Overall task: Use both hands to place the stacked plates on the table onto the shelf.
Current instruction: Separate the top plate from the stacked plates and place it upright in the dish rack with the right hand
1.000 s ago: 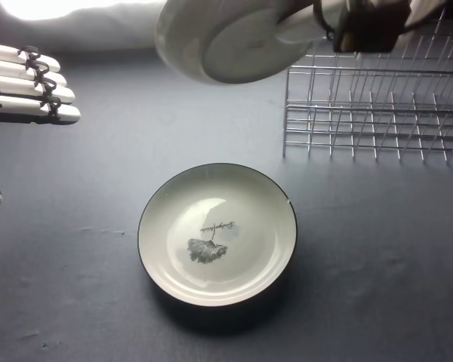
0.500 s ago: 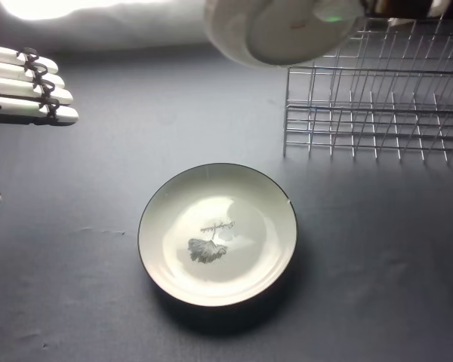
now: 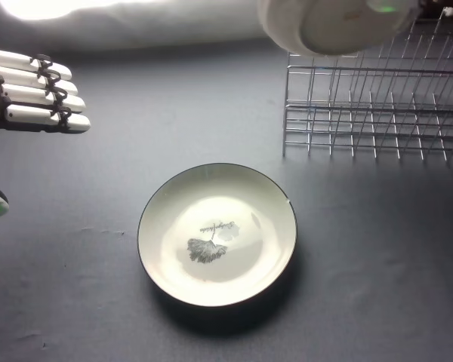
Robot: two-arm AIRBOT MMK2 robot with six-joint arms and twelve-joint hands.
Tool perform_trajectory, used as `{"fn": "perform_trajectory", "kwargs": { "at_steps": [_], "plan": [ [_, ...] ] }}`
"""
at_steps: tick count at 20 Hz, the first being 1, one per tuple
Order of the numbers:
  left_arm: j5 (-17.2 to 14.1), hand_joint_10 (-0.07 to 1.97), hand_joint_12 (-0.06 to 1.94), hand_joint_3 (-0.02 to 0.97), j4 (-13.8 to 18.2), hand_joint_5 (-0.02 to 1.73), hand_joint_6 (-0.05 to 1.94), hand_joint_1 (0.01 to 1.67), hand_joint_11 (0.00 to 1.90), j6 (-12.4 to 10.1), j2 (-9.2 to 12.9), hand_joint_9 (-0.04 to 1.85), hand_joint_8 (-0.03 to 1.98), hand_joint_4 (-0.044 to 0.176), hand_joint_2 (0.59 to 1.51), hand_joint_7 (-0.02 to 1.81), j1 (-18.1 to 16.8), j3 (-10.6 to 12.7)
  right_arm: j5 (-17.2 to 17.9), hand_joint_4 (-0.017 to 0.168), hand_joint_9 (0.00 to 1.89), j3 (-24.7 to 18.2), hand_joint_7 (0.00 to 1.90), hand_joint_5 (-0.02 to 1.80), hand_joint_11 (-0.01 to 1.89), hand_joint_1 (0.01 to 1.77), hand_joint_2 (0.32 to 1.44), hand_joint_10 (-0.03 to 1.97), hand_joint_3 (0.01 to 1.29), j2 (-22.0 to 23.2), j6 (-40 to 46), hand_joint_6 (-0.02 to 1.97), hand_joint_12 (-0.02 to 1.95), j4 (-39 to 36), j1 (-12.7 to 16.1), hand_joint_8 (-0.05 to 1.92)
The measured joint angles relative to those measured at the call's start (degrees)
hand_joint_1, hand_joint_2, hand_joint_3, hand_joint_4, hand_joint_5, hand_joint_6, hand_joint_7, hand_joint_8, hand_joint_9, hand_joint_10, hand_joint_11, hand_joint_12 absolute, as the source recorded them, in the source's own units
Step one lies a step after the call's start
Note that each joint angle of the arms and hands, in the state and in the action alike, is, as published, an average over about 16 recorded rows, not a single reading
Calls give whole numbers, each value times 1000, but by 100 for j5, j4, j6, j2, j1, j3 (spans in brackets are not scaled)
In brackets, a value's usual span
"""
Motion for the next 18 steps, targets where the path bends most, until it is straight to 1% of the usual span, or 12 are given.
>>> {"fn": "perform_trajectory", "kwargs": {
  "at_steps": [5,9,15,18],
  "plan": [
    [-251,7,13,16,7,21,12,22,14,47,-54,20,18,0,1121,20,29,-106,60,-7,975,53,1090,941,771,1348,1010,1078,13,141,10,948,1188,-119,-169,660],
    [-538,7,13,16,24,21,12,22,14,80,-122,20,18,0,1121,20,71,-215,132,-7,979,107,1089,935,773,1349,1010,1076,13,218,24,947,1193,-251,-370,663],
    [-1002,7,14,16,64,22,13,21,14,138,-306,20,18,0,1122,20,149,-352,248,-7,981,164,1088,922,771,1349,1010,1072,13,294,37,965,1199,-511,-704,669],
    [-1186,7,14,16,146,21,13,21,14,178,-431,20,18,1,1123,19,215,-397,324,-7,960,182,1073,902,756,1342,1013,1046,13,322,39,1006,1200,-649,-874,717]
  ]
}}
